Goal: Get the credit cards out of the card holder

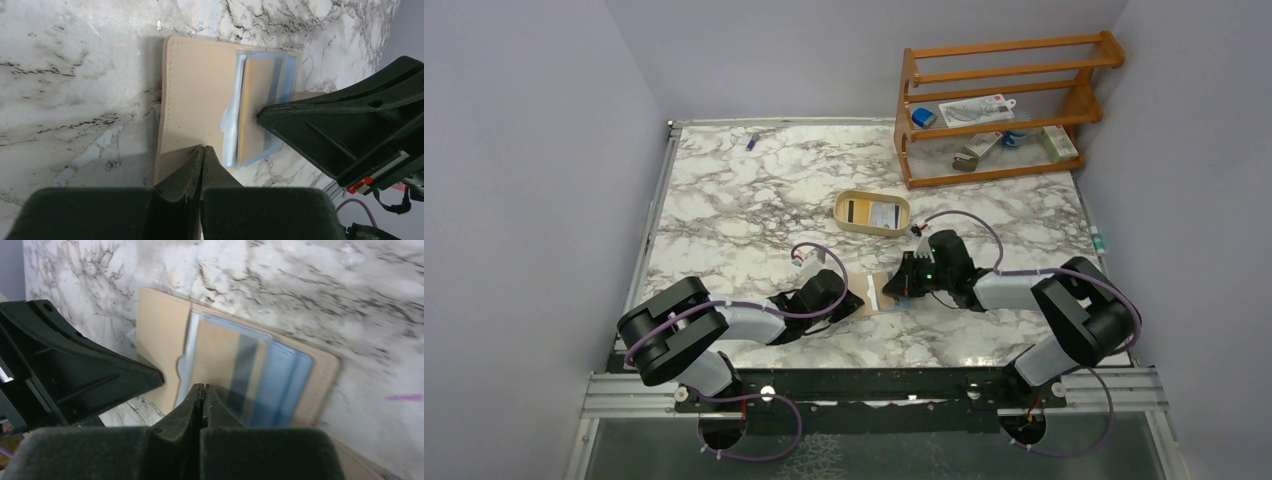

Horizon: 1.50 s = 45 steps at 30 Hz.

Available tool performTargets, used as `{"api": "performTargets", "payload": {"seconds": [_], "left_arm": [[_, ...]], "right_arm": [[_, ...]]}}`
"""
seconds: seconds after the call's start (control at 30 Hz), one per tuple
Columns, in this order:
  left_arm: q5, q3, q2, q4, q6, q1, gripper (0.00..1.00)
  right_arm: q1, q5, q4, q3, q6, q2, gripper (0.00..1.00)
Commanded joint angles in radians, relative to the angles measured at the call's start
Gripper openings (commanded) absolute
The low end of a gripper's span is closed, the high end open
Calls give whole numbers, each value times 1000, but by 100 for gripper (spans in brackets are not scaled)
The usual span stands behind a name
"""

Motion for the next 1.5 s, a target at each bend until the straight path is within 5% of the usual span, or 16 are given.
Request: {"api": "performTargets", "payload": {"seconds": [0.0,0.17,0.33,0.4,0.47,0.57,1.47], "left_arm": [[-34,-25,47,-190,10,-13,0],[-36,-27,47,-192,10,-14,0],[-37,-25,54,-192,12,-14,0],[-35,-25,58,-192,13,-14,0],[-34,-24,59,-189,13,-14,0],[-34,-25,60,-188,16,-14,0],[-34,-40,39,-187,24,-15,0]], "right_arm": [[64,76,2,-9,15,122,1],[81,77,7,17,34,136,1],[80,138,-127,58,-7,-24,6],[78,169,-163,67,-20,-100,17],[60,167,-178,67,-28,-151,45],[28,127,-163,57,-24,-137,58],[25,242,-196,14,-47,-90,59]]}}
